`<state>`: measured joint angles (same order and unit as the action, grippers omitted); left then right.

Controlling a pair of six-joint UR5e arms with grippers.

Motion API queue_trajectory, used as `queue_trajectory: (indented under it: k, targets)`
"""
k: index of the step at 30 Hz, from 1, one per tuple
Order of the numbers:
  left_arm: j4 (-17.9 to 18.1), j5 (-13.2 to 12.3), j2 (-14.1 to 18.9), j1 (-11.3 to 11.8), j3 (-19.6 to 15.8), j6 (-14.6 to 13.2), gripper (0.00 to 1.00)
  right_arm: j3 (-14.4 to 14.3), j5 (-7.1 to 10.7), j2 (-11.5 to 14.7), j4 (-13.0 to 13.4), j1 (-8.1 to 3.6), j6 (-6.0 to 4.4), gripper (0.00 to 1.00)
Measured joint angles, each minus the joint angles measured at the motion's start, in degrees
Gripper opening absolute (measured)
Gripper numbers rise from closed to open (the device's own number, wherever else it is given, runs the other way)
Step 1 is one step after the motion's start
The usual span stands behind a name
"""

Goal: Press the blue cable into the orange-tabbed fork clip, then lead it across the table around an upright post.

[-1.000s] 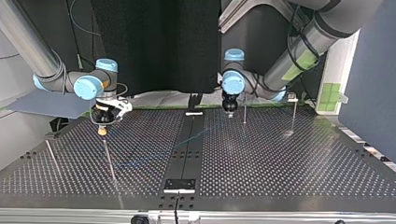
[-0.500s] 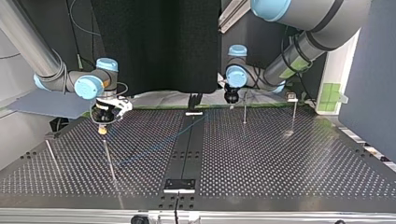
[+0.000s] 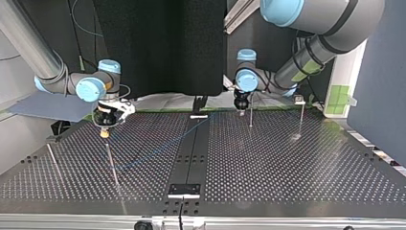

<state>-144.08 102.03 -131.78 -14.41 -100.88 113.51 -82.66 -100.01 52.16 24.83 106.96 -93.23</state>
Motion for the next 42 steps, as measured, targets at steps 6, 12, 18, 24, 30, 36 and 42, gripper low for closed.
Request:
queue_trajectory:
  k: [6, 12, 18, 24, 30, 36, 42]
  targets:
    - [0.0, -1.6, 0.0, 0.4, 0.0, 0.3, 0.56, -0.1, -0.04, -0.2, 0.0, -0.31, 0.02, 0.0]
    - [1.2, -2.7, 0.0, 0.2, 0.1, 1.2, 0.56, -0.2, -0.61, -1.7, 0.0, -0.37, -0.01, 0.0]
    - [1.7, -3.1, 0.0, 0.0, 0.9, 1.7, 0.56, -0.2, -1.2, -2.9, 0.0, -0.38, 0.0, 0.0]
    - [1.4, -3.1, 0.0, -0.3, 1.9, 2.0, 0.56, -0.3, -1.95, -3.4, 0.1, -0.56, 0.03, 0.0]
    - [0.5, -2.5, 0.0, -0.4, 2.1, 2.1, 0.56, -0.4, -2.45, -3.8, 0.2, -0.72, 0.17, 0.0]
    - [-1.0, -0.6, 0.0, -0.6, 2.1, 2.1, 0.56, -1.2, -3.39, -6.3, 1.0, -1.25, 0.43, 0.0]
    - [-1.7, 2.3, 0.0, -1.1, 2.1, 2.0, 0.56, -2.2, -3.26, -8.9, 3.0, -2.64, 0.76, 0.0]
